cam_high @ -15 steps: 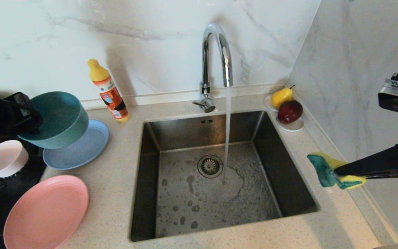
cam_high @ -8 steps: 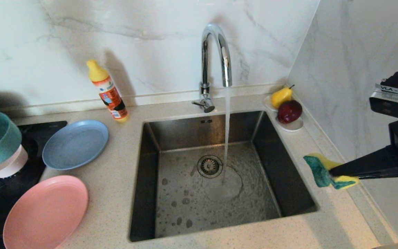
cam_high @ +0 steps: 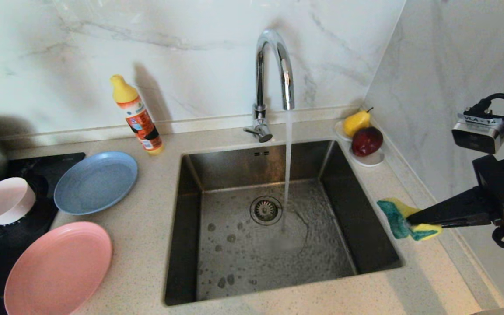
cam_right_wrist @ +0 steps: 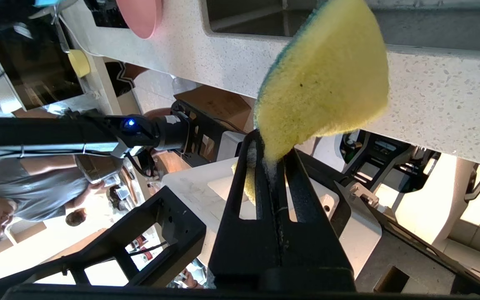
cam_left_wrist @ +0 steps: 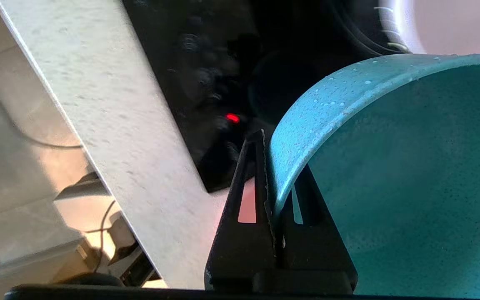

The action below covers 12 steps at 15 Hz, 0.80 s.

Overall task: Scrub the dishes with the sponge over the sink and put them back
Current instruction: Place the bowl on the table

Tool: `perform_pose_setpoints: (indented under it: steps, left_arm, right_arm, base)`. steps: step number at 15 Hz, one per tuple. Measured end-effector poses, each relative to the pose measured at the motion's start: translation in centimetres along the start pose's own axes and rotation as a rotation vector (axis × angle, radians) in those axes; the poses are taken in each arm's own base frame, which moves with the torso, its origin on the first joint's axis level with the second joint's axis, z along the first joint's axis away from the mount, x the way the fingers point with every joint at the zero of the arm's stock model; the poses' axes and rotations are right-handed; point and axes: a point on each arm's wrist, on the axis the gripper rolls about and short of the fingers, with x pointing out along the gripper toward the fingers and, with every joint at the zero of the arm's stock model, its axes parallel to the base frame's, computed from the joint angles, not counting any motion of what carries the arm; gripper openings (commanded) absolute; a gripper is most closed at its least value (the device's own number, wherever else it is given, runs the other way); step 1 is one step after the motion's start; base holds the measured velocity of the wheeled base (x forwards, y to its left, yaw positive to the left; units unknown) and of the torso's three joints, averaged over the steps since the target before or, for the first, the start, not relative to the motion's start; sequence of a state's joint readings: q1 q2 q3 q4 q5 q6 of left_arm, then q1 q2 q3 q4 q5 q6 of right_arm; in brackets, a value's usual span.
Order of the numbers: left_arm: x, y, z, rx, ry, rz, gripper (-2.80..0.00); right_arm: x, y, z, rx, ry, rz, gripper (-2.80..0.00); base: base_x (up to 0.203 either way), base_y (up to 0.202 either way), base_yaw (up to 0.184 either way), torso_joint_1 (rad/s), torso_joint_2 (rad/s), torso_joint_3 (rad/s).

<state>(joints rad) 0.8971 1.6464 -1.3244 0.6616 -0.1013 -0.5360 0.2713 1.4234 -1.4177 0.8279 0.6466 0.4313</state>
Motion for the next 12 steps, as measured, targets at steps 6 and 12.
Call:
perform_pose_setpoints:
  steps: [6, 12]
  left_arm:
    - [4.7, 3.2, 1.1, -0.070, 0.028, 0.073, -2.80]
    - [8.4, 5.5, 2.4, -0.115, 0.059, 0.123, -2.80]
  right_arm:
    - [0.5, -0.5, 0.2, -0.012, -0.029, 0.007, -2.80]
    - [0.6, -0.6, 0.4, -0.007, -0.031, 0.004, -2.80]
  base:
    - [0.000, 0.000, 0.000, 0.000, 0.00, 0.000]
    - [0.000, 0.000, 0.000, 0.000, 0.00, 0.000]
